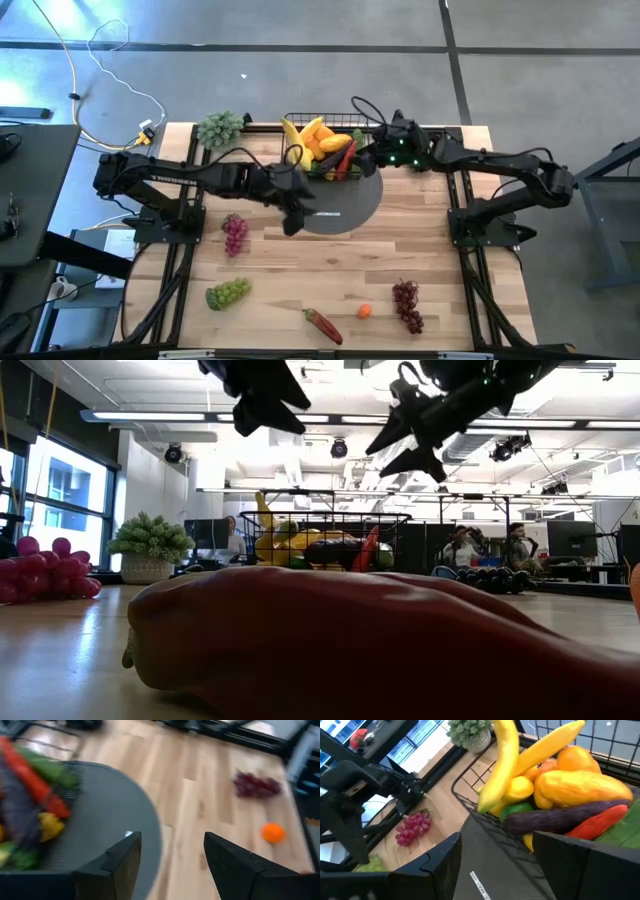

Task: Build produce basket
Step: Put the red pepper into the black wire basket

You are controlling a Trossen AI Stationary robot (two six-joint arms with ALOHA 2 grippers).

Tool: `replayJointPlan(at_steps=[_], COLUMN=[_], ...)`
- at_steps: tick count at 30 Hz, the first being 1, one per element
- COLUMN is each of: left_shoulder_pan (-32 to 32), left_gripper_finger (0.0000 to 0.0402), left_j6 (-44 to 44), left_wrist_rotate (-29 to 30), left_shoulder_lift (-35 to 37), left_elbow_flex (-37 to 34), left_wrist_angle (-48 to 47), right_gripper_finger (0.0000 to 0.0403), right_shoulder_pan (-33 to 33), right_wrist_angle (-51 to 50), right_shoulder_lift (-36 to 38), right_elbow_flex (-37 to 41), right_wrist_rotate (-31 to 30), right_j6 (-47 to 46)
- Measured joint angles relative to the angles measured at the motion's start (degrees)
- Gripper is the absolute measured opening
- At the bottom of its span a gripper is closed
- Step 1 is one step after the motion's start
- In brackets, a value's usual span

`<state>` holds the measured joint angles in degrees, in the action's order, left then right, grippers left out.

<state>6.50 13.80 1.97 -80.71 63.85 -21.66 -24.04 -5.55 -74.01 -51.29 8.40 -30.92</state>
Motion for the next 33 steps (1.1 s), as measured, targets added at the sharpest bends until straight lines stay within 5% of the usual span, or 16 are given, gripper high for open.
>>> replayJointPlan(at_steps=[8, 24, 33], left_shoulder_pan=[-4.71, -18.11, -24.84], left_gripper_finger=[0.0241, 0.0248, 0.0248], left_j6=[-3.35, -5.51, -4.57], left_wrist_rotate=[-4.34, -1.24, 0.27], left_shoulder_lift=[0.00, -0.39, -5.47], left_elbow_flex=[-0.02, -0.06, -2.33], left_wrist_angle=[-0.03, -0.34, 7.12], right_gripper_finger=[0.0224, 0.0224, 0.0224], right_shoulder_pan=[9.99, 24.42, 30.48], right_wrist_angle=[-2.27, -2.89, -4.36], right_shoulder_lift=[1.15, 1.15, 1.15], right_elbow_flex=[0.00, 0.00, 0.00], right_wrist_rotate=[-11.56, -20.21, -25.23], right_j6=[-8.57, -23.16, -28.27])
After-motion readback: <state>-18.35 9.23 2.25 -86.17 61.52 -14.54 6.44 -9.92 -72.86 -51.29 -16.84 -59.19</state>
